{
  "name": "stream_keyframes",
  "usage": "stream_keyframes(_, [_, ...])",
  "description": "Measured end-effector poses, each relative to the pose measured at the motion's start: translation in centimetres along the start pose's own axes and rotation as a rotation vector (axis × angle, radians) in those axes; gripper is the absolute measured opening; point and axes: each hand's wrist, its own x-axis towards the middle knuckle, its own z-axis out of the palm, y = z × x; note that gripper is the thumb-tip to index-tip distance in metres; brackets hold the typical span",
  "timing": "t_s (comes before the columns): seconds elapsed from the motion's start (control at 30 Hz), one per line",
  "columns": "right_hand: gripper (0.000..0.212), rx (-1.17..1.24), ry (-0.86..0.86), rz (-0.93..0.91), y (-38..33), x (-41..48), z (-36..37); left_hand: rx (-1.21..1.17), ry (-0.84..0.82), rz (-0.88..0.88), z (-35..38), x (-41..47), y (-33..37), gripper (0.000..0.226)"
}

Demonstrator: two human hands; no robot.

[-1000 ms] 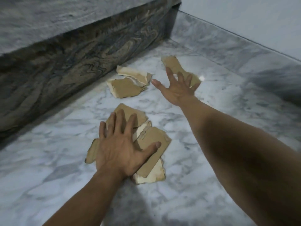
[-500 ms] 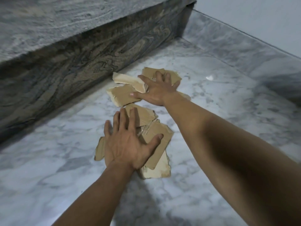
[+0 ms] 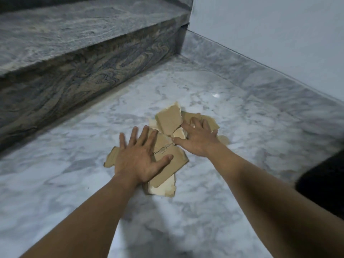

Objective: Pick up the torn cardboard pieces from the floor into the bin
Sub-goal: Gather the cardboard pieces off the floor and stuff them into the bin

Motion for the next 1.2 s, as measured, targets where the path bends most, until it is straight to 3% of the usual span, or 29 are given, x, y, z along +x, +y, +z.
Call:
stream_keyframes(0.27, [0.082,-0.025,-0.009,0.124,3.4,-13.0,3.8,-0.073,-0.005,0.169,1.0,-8.0,3.2,0.1])
stream_keyframes(0.47, [0.059,0.159,0.083,0.098,5.2,-21.5,5.8,-0.062,-0.023,0.239,1.9,-11.7,4.7,0.094])
stream_keyframes(0.53, [0.053,0.21,0.281,0.064,6.1,-23.5,6.7,-0.095,-0.021,0.255,2.2,-12.7,5.4,0.091])
stream_keyframes(0.6, [0.061,0.33,0.58,0.11,6.9,-24.8,7.6,-0.212,-0.003,0.236,2.1,-13.6,6.2,0.089])
stream_keyframes(0.67, [0.078,0.564,0.837,0.349,7.3,-24.8,7.5,-0.356,0.042,0.151,1.6,-14.2,6.8,0.093])
stream_keyframes(0.7, [0.087,0.694,0.859,0.512,7.3,-24.3,6.9,-0.356,0.065,0.103,1.2,-14.5,7.0,0.098])
stream_keyframes(0.73, [0.097,0.782,0.787,0.654,7.3,-23.7,6.0,-0.31,0.071,0.051,0.8,-14.9,7.1,0.105])
stream_keyframes(0.8, [0.112,0.785,0.477,0.782,7.1,-22.1,4.7,-0.222,-0.01,-0.049,0.2,-16.0,7.4,0.12])
stream_keyframes(0.87, [0.116,0.663,0.183,0.719,6.6,-20.8,4.5,-0.125,-0.139,-0.073,0.2,-17.1,7.9,0.136])
stream_keyframes(0.93, [0.114,0.494,0.026,0.557,5.7,-20.0,5.5,-0.016,-0.193,-0.04,1.0,-17.4,8.2,0.146])
stream_keyframes(1.0, [0.104,0.394,0.0,0.42,4.5,-19.7,6.8,-0.022,-0.189,-0.047,1.5,-17.3,8.1,0.151])
stream_keyframes(1.07, [0.092,0.32,0.08,0.34,3.4,-19.8,7.6,-0.024,-0.121,-0.055,1.4,-17.3,7.9,0.152])
stream_keyframes(1.2, [0.078,0.371,0.163,0.318,2.6,-20.0,7.2,-0.057,-0.034,-0.082,0.5,-17.6,8.2,0.146])
